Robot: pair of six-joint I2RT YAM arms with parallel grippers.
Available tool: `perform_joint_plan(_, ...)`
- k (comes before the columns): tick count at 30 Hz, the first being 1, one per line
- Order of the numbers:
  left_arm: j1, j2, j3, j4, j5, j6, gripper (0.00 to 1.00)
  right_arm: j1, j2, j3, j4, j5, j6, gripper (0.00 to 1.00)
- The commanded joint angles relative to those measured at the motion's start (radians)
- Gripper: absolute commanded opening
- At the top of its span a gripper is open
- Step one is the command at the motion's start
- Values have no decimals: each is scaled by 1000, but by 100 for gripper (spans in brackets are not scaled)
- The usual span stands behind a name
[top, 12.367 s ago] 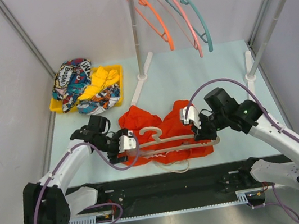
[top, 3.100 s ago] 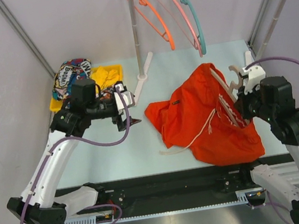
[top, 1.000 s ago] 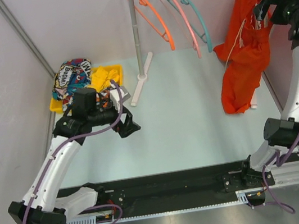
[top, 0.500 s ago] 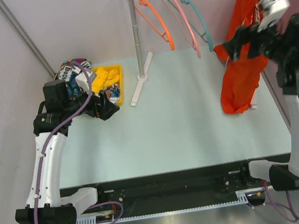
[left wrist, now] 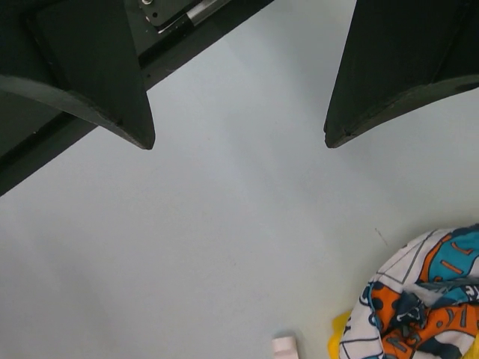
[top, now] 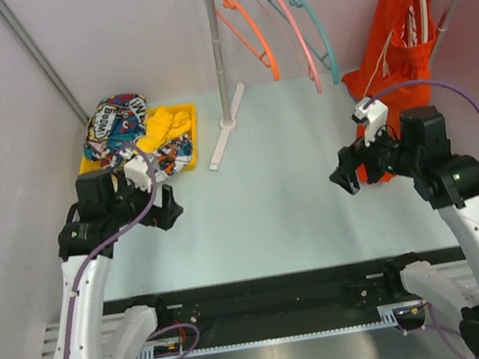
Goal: Place the shorts on the hanger
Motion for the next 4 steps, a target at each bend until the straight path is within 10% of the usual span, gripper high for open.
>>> perform_joint_plan(1, 6, -66, -34, 10, -61, 40, 100, 9, -77, -32, 13, 7, -42, 100)
perform_joint_plan(4, 6, -79, -28, 8, -78, 54, 100, 10, -99, -45, 16, 4, -56, 100)
